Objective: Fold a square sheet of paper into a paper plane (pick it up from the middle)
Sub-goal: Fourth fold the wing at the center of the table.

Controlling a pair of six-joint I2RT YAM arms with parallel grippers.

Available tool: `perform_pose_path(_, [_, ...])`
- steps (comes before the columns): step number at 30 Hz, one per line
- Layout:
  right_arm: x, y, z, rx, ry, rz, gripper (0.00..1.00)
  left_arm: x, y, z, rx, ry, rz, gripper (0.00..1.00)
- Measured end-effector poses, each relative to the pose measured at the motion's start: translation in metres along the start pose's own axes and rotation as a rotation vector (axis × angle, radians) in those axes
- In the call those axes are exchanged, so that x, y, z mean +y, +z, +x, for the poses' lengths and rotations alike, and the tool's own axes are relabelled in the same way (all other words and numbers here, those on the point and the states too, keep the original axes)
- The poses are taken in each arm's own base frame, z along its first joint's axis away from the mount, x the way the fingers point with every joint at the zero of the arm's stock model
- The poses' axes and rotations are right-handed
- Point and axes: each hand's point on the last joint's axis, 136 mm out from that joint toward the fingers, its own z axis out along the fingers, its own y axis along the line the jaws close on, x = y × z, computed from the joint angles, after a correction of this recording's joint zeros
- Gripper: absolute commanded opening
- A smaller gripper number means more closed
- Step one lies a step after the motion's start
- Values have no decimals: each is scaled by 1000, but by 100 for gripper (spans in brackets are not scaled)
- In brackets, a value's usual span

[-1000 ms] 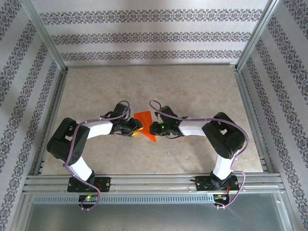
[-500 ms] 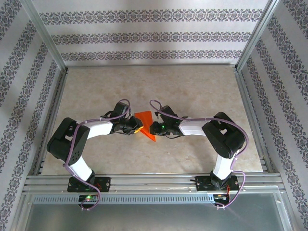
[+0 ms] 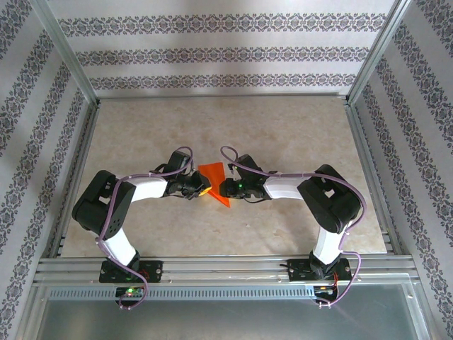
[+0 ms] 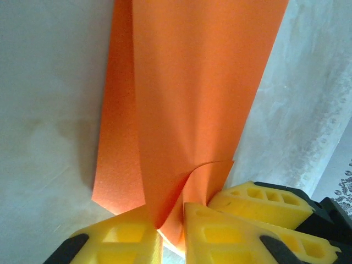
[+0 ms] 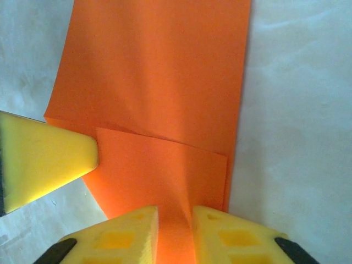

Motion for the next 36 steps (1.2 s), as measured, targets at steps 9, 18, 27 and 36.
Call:
perform_pose_path(9, [9,-41,-19,-149,-130,31,50,-6,-1,-4,-8,1,5,8])
perform_pose_path(18, [38,-63,-17,-285,-422,155,49,-18,-7,-15,-34,-33,-16,7])
perform_pose_path(27, [28,-24,10,-197,-578,333,44,-16,-9,-15,-34,-63,-54,7])
perform_pose_path(36, [15,-10,10,-167,-585,396,40,-16,-10,-15,-33,-79,-64,8])
